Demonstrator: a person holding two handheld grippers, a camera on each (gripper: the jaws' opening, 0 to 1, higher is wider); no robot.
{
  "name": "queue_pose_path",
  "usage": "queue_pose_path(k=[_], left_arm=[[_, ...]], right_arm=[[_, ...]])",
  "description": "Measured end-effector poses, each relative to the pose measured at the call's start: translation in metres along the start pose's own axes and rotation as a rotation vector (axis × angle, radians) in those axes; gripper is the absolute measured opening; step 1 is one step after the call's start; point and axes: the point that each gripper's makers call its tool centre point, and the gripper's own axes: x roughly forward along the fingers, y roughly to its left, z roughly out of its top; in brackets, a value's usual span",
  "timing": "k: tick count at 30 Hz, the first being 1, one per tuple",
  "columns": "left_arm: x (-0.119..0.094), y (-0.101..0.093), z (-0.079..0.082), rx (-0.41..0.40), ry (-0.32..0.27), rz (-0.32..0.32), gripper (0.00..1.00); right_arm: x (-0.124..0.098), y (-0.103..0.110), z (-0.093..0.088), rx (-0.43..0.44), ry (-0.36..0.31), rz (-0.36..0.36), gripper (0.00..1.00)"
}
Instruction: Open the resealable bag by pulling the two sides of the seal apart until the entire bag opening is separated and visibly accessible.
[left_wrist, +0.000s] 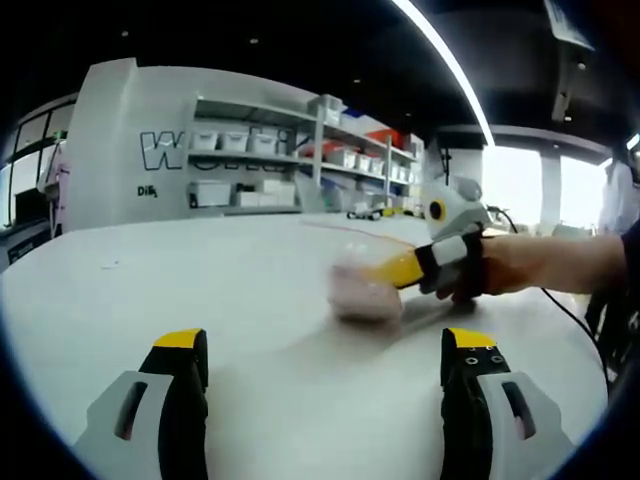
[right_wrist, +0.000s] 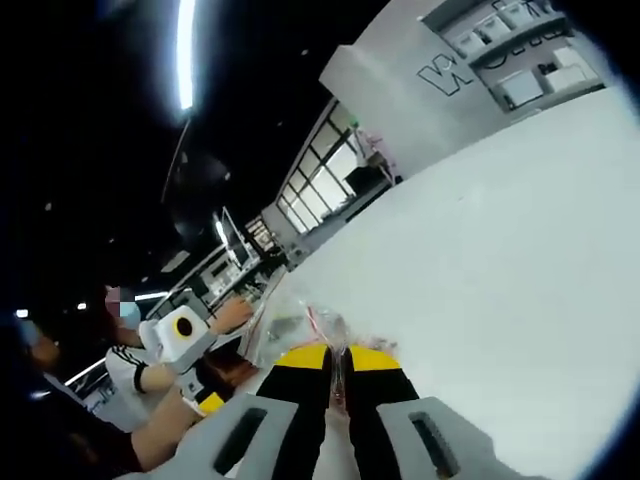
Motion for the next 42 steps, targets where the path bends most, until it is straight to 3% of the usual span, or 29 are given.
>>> queue_pose_path(k=[22,32,42], left_arm=[[0.0,-0.003,0.002,0.003,-0.011,-0.007,0.94],[0.004,-0.019,0.011,-0.003,-0.056,-0.066,0.94],[0.008,-0.024,0.01,0.023,-0.053,-0.078,0.92]], right_arm=[[-0.004,0.003,-0.003,0.053,-0.01,0.002,0.0],[-0.005,0.004,-0.004,0.088,-0.024,-0.01,0.0],[-0.006,0.003,-0.003,0.146,-0.038,-0.016,0.0]])
